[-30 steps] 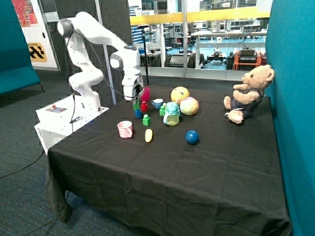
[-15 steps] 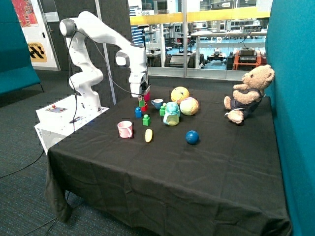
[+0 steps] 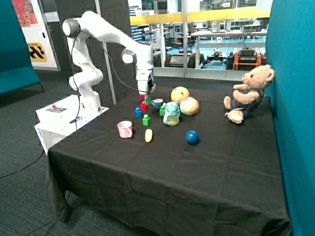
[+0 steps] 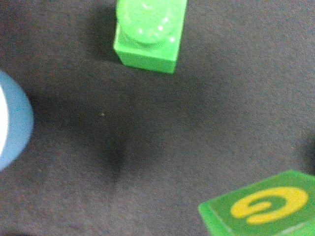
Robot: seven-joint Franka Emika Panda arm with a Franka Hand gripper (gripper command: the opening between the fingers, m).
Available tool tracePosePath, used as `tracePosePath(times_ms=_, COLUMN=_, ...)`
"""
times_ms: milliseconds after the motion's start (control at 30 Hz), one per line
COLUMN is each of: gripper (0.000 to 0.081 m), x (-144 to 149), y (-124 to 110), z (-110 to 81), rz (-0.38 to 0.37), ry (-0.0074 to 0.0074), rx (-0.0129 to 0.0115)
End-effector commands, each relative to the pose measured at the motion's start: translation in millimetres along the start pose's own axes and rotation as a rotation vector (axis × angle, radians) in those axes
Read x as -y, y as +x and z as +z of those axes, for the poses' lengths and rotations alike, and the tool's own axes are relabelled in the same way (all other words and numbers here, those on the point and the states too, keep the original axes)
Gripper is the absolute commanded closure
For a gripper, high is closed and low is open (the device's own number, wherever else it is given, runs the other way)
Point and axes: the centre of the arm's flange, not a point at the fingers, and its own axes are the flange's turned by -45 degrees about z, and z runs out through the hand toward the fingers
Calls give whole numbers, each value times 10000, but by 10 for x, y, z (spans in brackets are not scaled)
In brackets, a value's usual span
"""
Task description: Stack green blocks
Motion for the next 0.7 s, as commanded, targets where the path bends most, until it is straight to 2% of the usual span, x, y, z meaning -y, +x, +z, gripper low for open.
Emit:
tracePosePath(times_ms=0, gripper=808, x=131, y=136, z=-16, rz=-146, ry=-23, rx=5)
tracePosePath(times_ms=667, gripper=808, x=260, y=445, z=-7, rz=-258, ry=-23, rx=5)
